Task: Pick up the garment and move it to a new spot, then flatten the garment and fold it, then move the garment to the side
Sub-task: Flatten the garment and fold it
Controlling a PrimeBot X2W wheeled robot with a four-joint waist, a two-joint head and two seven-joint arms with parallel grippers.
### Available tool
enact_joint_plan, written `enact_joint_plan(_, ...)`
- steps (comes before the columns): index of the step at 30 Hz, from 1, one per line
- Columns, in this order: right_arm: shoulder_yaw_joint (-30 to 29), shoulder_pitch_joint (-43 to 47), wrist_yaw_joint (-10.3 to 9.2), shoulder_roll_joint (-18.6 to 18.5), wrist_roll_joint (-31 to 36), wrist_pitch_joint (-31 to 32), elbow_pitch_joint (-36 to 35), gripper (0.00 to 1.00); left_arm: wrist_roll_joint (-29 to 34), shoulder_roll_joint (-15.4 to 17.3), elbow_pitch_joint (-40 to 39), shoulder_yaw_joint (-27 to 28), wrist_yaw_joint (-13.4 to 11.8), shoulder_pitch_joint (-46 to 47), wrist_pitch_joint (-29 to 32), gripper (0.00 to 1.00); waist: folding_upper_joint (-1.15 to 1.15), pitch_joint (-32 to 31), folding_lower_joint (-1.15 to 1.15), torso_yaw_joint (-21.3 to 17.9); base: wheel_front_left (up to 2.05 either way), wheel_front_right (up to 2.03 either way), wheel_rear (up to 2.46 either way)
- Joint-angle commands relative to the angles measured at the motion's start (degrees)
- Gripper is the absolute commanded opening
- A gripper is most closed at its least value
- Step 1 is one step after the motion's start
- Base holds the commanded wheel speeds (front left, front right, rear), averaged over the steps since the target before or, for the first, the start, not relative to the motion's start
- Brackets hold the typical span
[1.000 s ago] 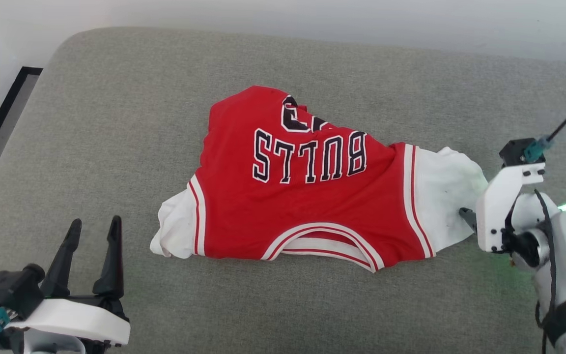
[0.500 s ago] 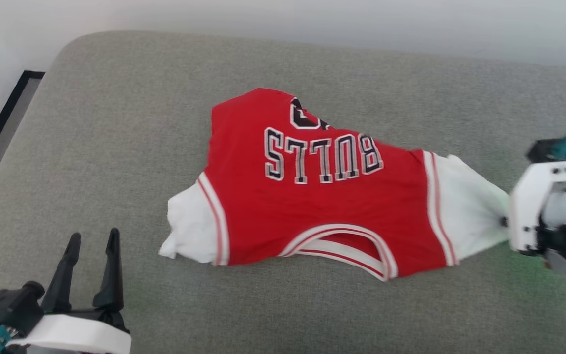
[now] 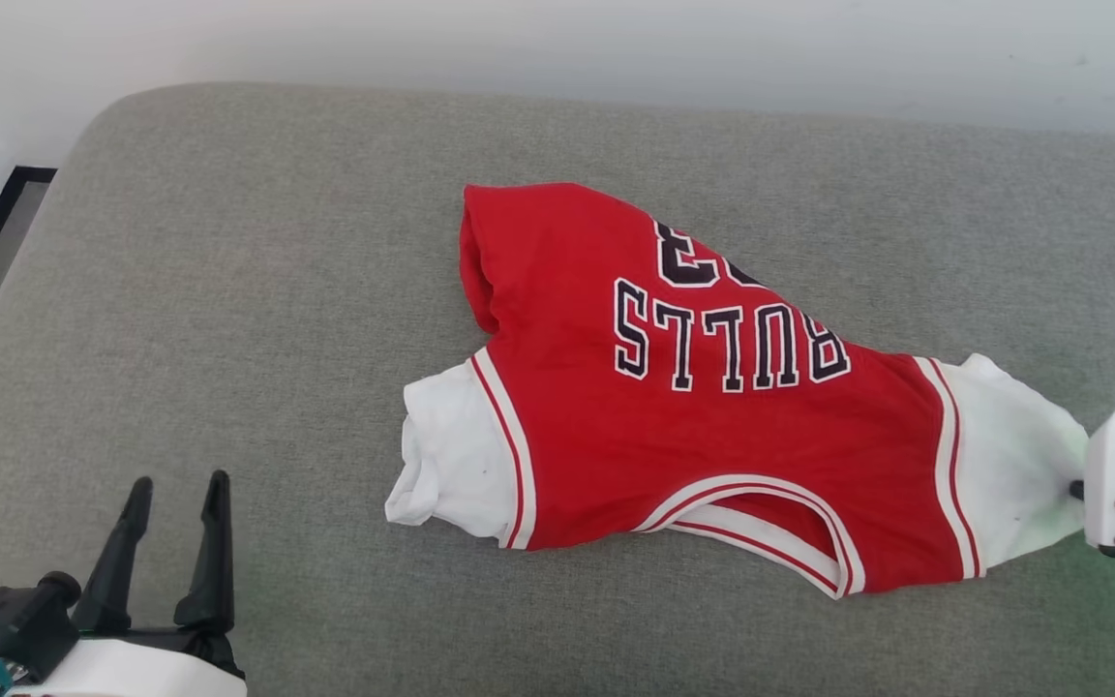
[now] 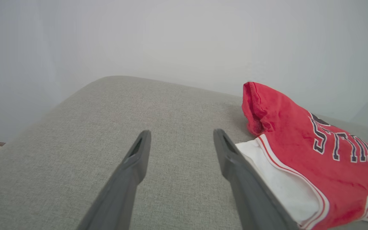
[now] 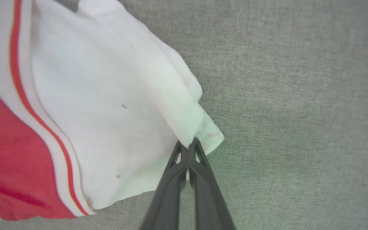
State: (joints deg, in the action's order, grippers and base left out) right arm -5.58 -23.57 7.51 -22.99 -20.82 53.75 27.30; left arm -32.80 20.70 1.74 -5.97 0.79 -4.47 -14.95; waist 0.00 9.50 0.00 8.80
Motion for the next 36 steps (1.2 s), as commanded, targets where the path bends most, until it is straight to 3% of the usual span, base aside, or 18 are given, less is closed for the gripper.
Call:
enact_joint_plan(1,-0.55,0.63,-0.04,0.67,1.06,-0.62,-0.23,1.00,-0.34,0.58,0.28,-0.21,0.50,-0.17,0.42,1.00,0.00,-0.11,0.00,-0.22,0.00,0.00,0.00)
enact_joint_plan(10,-4.89,2.27,-0.04,5.14,3.32,-1.37,-7.93,1.00,-1.25,4.31,-1.34,-3.04,2.91,2.66,8.60,1.00,0.00,-0.43,0.00,-2.57,0.00,0.00,0.00)
enact_joint_plan(20,-10.05,5.66,-0.03,11.31,5.21,-7.94,-21.56,1.00,-5.38,9.02,-4.17,-7.79,4.09,7.76,27.92,1.00,0.00,0.27,0.00,-6.50,0.00,0.00,0.00)
enact_joint_plan(28,-9.11,7.79,-0.03,15.52,6.50,-19.32,-28.64,1.00,-8.53,10.45,-3.29,-10.72,1.36,11.54,42.83,1.00,0.00,0.98,0.00,-9.67,0.00,0.00,0.00)
enact_joint_plan(36,-8.10,9.53,-0.03,18.61,8.08,-27.52,-31.20,1.00,-8.46,11.11,-0.31,-13.37,-1.82,16.27,53.17,1.00,0.00,1.45,0.00,-11.71,0.00,0.00,0.00)
